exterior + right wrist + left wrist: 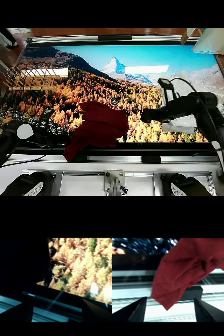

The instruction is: Fold the shirts.

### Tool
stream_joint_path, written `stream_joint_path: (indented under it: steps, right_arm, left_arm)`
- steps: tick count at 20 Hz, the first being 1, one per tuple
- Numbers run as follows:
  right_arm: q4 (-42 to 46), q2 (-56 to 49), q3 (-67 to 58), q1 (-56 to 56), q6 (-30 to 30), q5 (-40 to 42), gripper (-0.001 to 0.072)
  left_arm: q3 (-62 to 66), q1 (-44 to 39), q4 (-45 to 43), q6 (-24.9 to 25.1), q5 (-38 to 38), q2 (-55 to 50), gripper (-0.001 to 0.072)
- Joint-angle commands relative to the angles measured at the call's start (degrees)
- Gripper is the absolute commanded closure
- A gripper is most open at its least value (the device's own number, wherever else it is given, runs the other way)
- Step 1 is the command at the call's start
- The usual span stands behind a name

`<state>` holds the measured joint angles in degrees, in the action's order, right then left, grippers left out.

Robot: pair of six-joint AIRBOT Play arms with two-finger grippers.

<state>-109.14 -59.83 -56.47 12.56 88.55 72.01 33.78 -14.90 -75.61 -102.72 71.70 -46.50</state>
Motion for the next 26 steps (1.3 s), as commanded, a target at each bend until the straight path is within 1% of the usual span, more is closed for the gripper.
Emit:
stream_joint_path:
  steps: [1, 5, 9, 10, 11, 13, 14, 15, 16, 17, 18, 19, 22, 23, 24, 26]
  right_arm:
    - [-7.8, -6.4, 1.6, 0.0, 2.3, -1.5, 0.0029]
    - [-12.4, -14.9, 1.6, 0.0, 2.8, -1.3, 0.0028]
    - [-16.6, -19.7, 1.6, 0.0, 3.2, -1.7, 0.0028]
    - [-16.9, -20.0, 1.6, 0.0, 3.2, -2.1, 0.0028]
    - [-16.9, -20.2, 1.6, 0.1, 3.2, -2.9, 0.0028]
    - [-17.3, -20.9, 1.6, 0.4, 1.9, -5.1, 0.0028]
    - [-17.4, -21.6, 1.6, 1.2, 1.3, -6.3, 0.0028]
    - [-17.4, -22.5, 1.6, 2.5, 1.2, -7.4, 0.0029]
    - [-17.4, -23.5, 1.6, 4.2, 1.2, -9.0, 0.0029]
    - [-17.4, -24.5, 1.6, 5.7, 1.2, -10.7, 0.0028]
    - [-17.4, -25.5, 1.6, 7.0, 1.0, -12.7, 0.0028]
    - [-17.4, -26.1, 1.6, 7.9, 0.2, -14.6, 0.0028]
    - [-17.5, -26.5, 1.6, 9.8, -1.3, -18.1, 0.0037]
    - [-17.1, -26.5, 1.6, 9.9, -1.2, -18.2, 0.0291]
    - [-16.7, -26.2, 1.5, 9.9, -1.3, -17.7, 0.0645]
    - [-16.1, -24.1, 1.5, 9.9, -0.1, -18.2, 0.0634]
  left_arm:
    - [-6.0, 5.8, 5.8, 6.1, -5.9, -1.4, -0.0013]
    - [-6.0, 6.6, 7.2, 10.7, -9.0, -8.3, -0.0012]
    - [-6.0, 6.6, 16.2, 18.2, -12.3, -12.9, -0.0001]
    - [-6.0, 6.7, 16.4, 18.3, -13.0, -13.4, 0.0031]
    - [-6.0, 6.7, 16.3, 18.3, -13.2, -13.7, 0.0160]
    - [-5.9, 6.7, 16.4, 18.3, -13.2, -13.7, 0.0279]
    - [-5.9, 6.7, 16.3, 18.3, -13.2, -13.7, 0.0306]
    - [-5.9, 6.7, 16.3, 18.3, -13.2, -13.7, 0.0314]
    - [-5.9, 6.7, 16.3, 18.3, -13.2, -13.7, 0.0362]
    - [-5.9, 6.7, 16.3, 18.3, -13.2, -13.7, 0.0511]
    - [-5.9, 6.7, 16.3, 18.3, -13.2, -13.7, 0.0601]
    - [-5.9, 6.7, 16.3, 18.4, -12.8, -13.7, 0.0673]
    - [-4.7, 6.7, 15.8, 21.4, -8.7, -13.7, 0.0675]
    - [-3.6, 6.7, 14.3, 21.3, -7.5, -13.6, 0.0676]
    - [-2.0, 6.7, 12.1, 21.0, -6.4, -13.2, 0.0675]
    - [2.6, 6.7, 7.3, 19.3, -4.7, -11.6, 0.0676]
